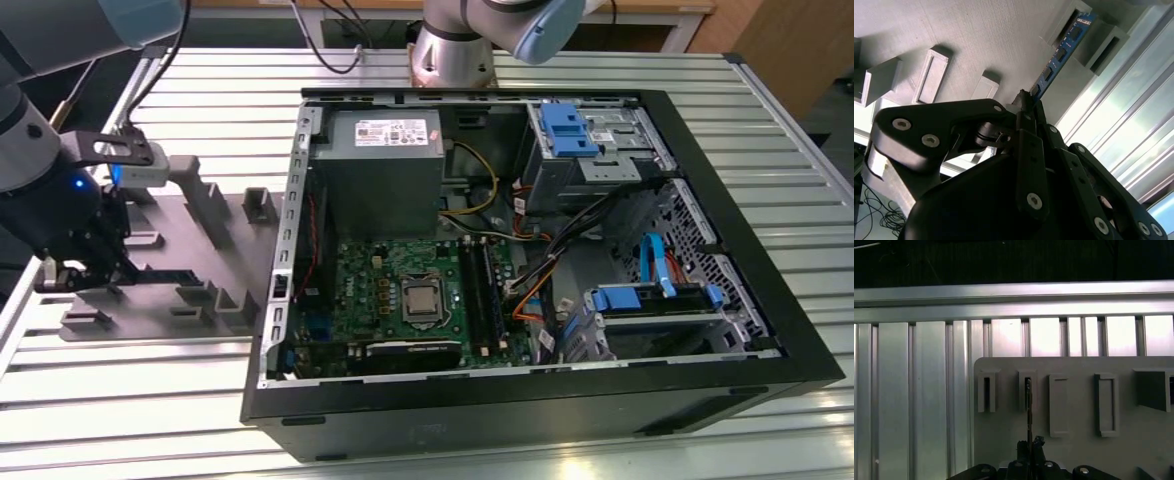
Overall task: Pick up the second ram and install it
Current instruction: 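Pick up the second ram and move it above second insertion slot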
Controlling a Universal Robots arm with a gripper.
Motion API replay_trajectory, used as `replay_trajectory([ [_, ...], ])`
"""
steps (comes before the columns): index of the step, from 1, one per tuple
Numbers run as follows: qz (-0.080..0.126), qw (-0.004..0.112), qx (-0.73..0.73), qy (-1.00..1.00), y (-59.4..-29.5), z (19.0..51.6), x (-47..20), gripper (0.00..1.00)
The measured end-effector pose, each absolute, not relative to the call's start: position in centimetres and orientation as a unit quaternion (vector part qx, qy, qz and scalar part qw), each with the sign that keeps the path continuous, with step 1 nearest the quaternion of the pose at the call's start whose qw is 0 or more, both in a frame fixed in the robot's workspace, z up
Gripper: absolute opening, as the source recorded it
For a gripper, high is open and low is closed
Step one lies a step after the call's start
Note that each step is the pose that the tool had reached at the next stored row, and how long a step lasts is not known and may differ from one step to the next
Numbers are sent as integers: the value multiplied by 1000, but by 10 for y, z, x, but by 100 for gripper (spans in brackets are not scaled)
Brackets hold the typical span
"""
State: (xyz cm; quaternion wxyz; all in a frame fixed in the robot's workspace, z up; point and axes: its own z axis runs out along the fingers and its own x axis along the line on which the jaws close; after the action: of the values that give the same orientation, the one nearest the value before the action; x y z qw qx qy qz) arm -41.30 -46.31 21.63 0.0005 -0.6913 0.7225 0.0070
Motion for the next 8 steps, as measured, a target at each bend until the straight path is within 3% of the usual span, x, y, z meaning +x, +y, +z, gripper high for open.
replay_trajectory([
  [8, 7, 1, -691, 723, -463, 219, -413, 14],
])
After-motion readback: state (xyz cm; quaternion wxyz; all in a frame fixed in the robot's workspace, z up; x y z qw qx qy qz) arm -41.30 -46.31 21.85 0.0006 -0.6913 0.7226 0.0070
